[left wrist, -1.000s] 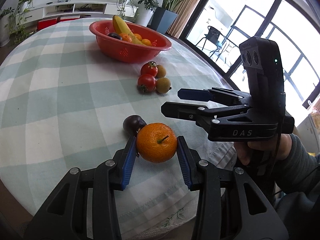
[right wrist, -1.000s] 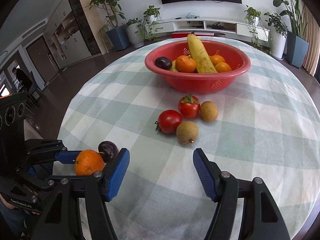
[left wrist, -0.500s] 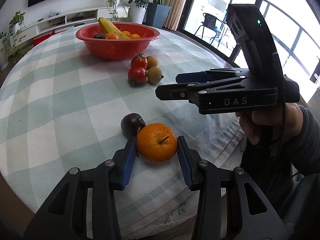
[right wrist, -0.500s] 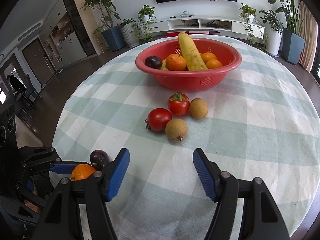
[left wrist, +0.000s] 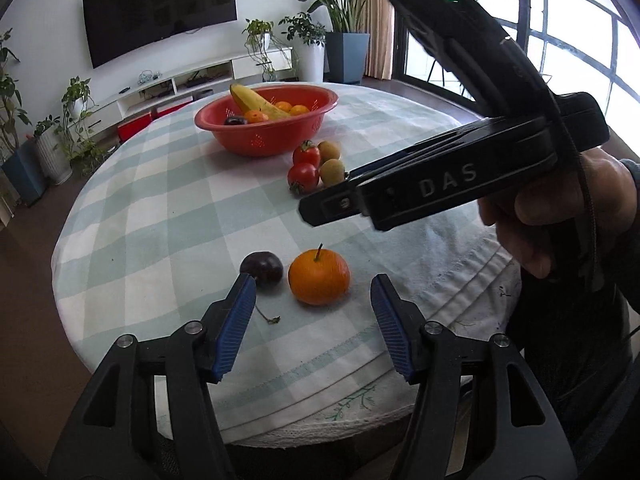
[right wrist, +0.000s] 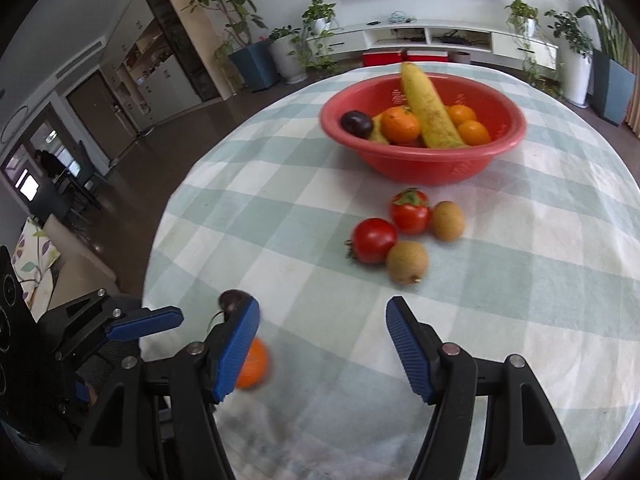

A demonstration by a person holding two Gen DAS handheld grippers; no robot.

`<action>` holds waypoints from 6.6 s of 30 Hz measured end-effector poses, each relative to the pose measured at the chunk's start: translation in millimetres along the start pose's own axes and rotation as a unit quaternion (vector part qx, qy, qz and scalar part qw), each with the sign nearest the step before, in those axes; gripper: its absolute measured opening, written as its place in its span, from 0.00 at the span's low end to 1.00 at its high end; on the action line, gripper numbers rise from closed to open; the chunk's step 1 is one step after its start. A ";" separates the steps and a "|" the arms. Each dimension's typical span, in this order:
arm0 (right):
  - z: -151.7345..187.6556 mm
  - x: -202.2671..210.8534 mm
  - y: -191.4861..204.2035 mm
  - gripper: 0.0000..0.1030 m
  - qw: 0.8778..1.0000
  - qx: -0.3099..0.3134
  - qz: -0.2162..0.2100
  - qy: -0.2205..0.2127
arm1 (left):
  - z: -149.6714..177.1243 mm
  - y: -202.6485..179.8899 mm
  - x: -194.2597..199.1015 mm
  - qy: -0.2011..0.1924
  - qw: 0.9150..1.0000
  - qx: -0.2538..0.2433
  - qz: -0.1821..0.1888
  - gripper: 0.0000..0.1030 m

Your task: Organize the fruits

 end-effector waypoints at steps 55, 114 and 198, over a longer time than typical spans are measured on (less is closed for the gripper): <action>-4.5 23.1 -54.3 0.30 0.998 -0.064 -0.003 0.007 | -12.7 9.8 -72.2 0.101 0.993 0.030 0.048 0.42; -120.9 -38.4 -123.5 0.48 0.990 0.011 0.140 -0.024 | -188.6 105.8 -195.0 0.015 0.998 0.048 -0.030 0.78; -14.3 -29.2 -63.2 0.43 0.997 0.045 0.062 0.000 | -53.3 66.2 -104.3 0.072 0.992 0.087 -0.053 1.00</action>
Point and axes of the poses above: each gripper's, at about its wrist camera, not at the fingertips, and x roughly against the way its jaws point, y to its left, z to its underside, the point moved 1 cm from there along -x, roughly the way its jaws point, and after that the axes turned 7 degrees about -y, right-handed, at the moved point
